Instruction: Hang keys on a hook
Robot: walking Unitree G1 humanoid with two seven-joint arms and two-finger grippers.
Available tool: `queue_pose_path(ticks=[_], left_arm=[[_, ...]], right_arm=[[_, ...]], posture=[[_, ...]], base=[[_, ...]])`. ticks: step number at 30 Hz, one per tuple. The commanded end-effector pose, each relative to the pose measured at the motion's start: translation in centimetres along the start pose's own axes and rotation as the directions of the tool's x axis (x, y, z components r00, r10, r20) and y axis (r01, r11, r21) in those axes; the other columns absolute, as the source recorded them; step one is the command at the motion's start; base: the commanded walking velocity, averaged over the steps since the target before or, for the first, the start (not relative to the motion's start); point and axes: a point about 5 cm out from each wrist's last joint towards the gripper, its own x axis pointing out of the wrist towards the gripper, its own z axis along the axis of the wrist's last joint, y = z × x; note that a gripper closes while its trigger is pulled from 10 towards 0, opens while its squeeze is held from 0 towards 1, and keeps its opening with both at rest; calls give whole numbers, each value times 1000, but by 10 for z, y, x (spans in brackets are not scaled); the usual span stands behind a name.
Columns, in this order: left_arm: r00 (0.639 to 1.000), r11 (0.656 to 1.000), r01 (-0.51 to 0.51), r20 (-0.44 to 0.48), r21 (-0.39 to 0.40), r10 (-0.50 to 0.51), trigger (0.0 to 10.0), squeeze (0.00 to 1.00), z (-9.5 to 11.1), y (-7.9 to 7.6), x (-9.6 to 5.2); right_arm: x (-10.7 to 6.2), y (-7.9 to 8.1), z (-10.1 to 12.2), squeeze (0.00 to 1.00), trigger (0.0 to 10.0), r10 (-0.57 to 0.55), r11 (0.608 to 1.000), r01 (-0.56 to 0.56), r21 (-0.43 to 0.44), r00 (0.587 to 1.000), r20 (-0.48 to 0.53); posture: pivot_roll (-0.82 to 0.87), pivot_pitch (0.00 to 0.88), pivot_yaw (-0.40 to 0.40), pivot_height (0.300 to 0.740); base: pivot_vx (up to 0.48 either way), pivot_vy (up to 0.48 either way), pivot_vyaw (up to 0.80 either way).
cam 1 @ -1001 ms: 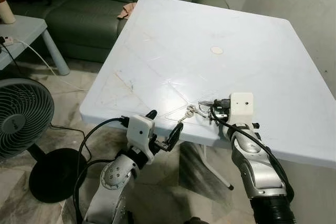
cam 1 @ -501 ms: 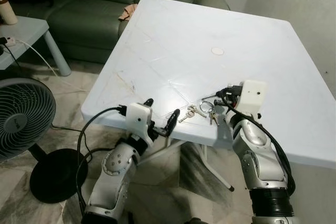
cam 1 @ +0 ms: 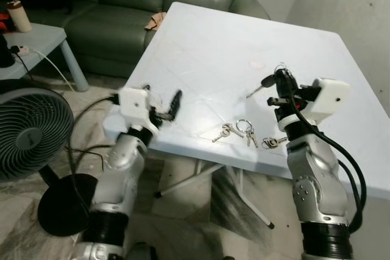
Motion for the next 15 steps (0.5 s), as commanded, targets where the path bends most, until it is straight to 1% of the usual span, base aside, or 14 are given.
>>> queue_pose_path(ticks=[1, 5, 8, 11, 15], left_arm=[[999, 999, -45, 10, 2, 45, 10000, 0, 5, 13, 4], [997, 997, -77, 1, 25, 77, 10000, 0, 6, 25, 5], [996, 996, -92, 9, 21, 92, 10000, 0, 8, 32, 7], [995, 994, -104, 10, 15, 104, 10000, 0, 8, 34, 9], [995, 995, -96, 18, 5, 96, 10000, 0, 10, 33, 13]], right_arm=[[-6, -10, 10, 0, 10000, -39, 999, 41, -33, 998, 47], [-11, -15, 10, 0, 10000, -61, 996, 64, -63, 997, 54], [-15, -19, 12, 0, 10000, -84, 993, 90, -79, 994, 68], [-16, -21, 11, 0, 10000, -89, 993, 93, -77, 994, 66], [-16, -23, 11, 0, 10000, -92, 989, 98, -106, 994, 61]], posture=[[43, 11, -68, 692], [37, 6, -63, 692], [24, 3, -53, 692], [22, 3, -51, 692], [22, 3, -51, 692]], base=[[0, 0, 0], [0, 0, 0], [0, 0, 0], [0, 0, 0], [0, 0, 0]])
